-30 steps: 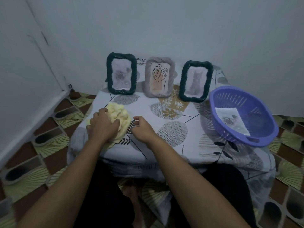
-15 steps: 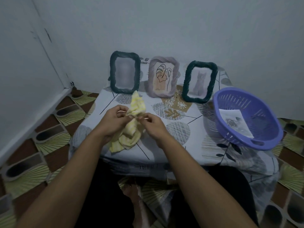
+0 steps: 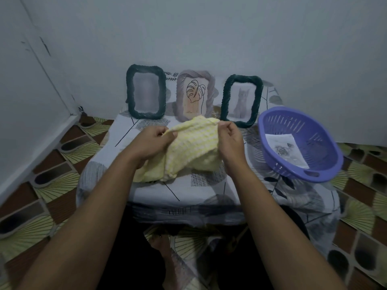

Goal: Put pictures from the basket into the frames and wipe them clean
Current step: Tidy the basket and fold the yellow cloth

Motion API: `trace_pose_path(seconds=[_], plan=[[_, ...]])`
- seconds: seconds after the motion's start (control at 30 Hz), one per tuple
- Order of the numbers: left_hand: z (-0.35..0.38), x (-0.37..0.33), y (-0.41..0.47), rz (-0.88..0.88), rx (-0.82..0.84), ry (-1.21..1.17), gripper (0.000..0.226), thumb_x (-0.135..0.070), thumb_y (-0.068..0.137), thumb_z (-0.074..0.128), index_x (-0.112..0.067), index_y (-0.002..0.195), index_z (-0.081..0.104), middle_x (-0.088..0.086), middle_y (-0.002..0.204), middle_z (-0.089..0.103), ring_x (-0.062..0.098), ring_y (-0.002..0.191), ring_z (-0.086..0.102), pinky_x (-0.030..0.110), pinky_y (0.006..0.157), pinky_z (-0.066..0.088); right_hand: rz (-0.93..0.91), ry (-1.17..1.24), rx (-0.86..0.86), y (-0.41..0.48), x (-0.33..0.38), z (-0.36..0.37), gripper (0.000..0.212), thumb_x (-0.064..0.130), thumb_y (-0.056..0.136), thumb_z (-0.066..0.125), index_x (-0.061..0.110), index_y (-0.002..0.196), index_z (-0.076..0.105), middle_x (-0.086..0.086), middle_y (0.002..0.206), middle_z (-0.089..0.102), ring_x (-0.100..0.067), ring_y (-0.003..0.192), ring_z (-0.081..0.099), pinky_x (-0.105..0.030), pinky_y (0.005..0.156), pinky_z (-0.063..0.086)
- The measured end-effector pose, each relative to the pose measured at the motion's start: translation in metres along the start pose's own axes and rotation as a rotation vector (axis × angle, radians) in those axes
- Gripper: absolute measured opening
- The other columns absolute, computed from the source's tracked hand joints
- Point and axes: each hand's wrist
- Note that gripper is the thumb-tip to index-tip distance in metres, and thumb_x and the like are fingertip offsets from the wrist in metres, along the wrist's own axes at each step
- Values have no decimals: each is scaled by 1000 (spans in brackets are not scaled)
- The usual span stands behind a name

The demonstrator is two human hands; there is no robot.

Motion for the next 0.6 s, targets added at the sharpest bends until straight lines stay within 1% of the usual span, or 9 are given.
trace_pose_path(seconds=[0.1, 0.17, 0.23, 0.3, 0.33, 0.4, 0.5, 0.53, 0.6], plan=[[2, -7, 3, 7, -44, -126, 29, -37, 103, 51, -18, 104, 73, 3, 101, 76, 24, 98, 71, 39, 86, 55, -8, -8, 50, 2, 4, -7, 19, 37, 98, 59, 21, 89, 64, 8, 84, 65, -5, 75, 59, -28, 75, 49], [2, -13, 4, -2, -80, -209, 30, -34, 105, 47, -14, 109, 70, 7, 106, 74, 22, 100, 70, 40, 87, 57, -5, -77, 150, 2, 6, -13, 28, 46, 90, 69, 19, 89, 68, 5, 87, 69, -8, 77, 63, -32, 78, 52], [3, -17, 5, -21, -118, -279, 30, -31, 105, 47, -10, 109, 69, 10, 107, 73, 20, 96, 70, 39, 85, 58, 2, -266, 282, 3, 9, -19, 34, 52, 79, 77, 21, 93, 72, 3, 97, 72, -12, 86, 67, -32, 81, 54], [3, -20, 4, -50, -135, -322, 29, -30, 105, 49, -9, 103, 69, 7, 97, 74, 17, 86, 71, 33, 76, 60, 34, -546, 462, 5, 14, -23, 34, 51, 73, 83, 23, 87, 71, 6, 92, 71, -11, 83, 66, -25, 68, 50], [3, -20, 4, -63, -133, -335, 28, -29, 104, 50, -10, 99, 69, 6, 92, 74, 16, 82, 71, 30, 70, 61, 64, -674, 541, 6, 16, -24, 31, 48, 72, 85, 22, 77, 68, 7, 83, 68, -10, 76, 63, -24, 61, 45], [3, -20, 1, -89, -96, -368, 29, -29, 104, 51, -11, 93, 70, 6, 86, 75, 17, 79, 72, 28, 64, 59, 118, -813, 608, 9, 17, -27, 36, 38, 75, 85, 20, 62, 55, 5, 70, 58, -11, 65, 55, -24, 53, 37], [3, -21, -3, -142, -40, -466, 28, -26, 104, 51, -8, 91, 69, 9, 84, 76, 19, 75, 73, 30, 61, 59, 205, -591, 517, 14, 15, -27, 17, 26, 83, 74, 14, 77, 64, -2, 78, 66, -16, 70, 63, -23, 56, 50], [3, -22, -4, -162, -18, -515, 28, -25, 104, 51, -6, 94, 68, 11, 87, 77, 21, 78, 74, 32, 63, 61, 193, -508, 440, 16, 12, -26, 17, 27, 78, 74, 13, 84, 66, -5, 84, 69, -20, 74, 66, -29, 64, 54], [0, -21, -5, -190, -2, -637, 27, -24, 104, 51, -3, 104, 67, 16, 100, 75, 27, 90, 74, 40, 73, 62, 107, -456, 260, 23, 4, -24, 20, 28, 68, 72, 19, 84, 65, -5, 90, 70, -25, 83, 67, -40, 75, 56]])
Point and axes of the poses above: each hand's wrist, its own y-axis towards the middle knuckle, its own z-axis out of the palm, x = y × z
